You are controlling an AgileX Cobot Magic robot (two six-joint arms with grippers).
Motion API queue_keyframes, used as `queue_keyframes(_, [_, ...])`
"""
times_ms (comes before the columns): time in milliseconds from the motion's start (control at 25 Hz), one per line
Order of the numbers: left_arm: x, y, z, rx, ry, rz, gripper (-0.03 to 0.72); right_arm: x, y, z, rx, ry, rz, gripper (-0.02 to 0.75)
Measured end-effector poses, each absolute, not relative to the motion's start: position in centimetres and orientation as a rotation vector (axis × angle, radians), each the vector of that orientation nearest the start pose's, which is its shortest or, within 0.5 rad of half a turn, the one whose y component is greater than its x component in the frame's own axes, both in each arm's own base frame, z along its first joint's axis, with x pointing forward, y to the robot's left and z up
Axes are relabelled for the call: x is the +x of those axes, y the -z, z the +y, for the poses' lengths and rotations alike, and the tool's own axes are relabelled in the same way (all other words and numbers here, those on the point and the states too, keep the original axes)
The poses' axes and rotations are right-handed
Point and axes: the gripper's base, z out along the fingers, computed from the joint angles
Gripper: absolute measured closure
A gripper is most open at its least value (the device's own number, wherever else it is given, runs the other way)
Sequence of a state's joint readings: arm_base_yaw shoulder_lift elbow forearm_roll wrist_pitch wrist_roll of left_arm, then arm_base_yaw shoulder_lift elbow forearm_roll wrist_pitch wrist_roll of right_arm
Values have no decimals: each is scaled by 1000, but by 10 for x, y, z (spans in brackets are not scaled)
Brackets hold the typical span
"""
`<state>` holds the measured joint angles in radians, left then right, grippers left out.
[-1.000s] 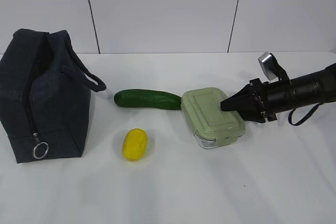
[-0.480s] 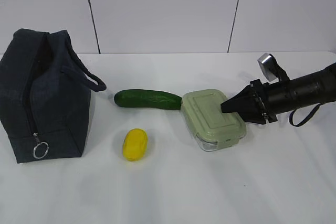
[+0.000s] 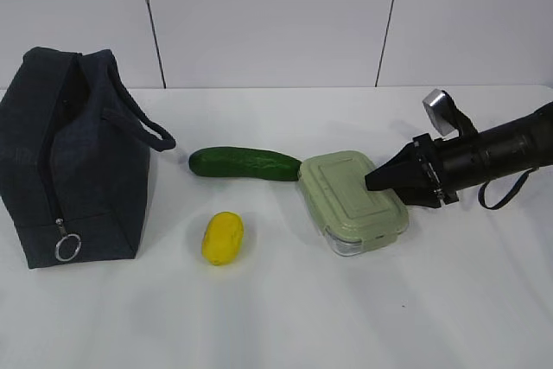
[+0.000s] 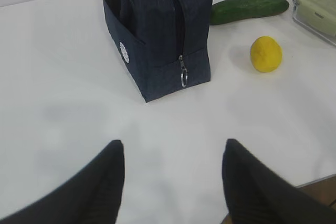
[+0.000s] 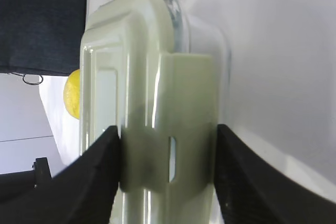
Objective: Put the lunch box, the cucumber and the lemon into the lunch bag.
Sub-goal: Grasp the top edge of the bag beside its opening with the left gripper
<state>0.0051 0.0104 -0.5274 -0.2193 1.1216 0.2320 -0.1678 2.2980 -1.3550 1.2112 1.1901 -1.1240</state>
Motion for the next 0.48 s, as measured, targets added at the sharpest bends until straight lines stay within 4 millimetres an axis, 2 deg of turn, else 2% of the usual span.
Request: queue_keyframes(480, [-10,-282,-18,255,119,2054,257,403,-90,11,-203,-1421,2548,326])
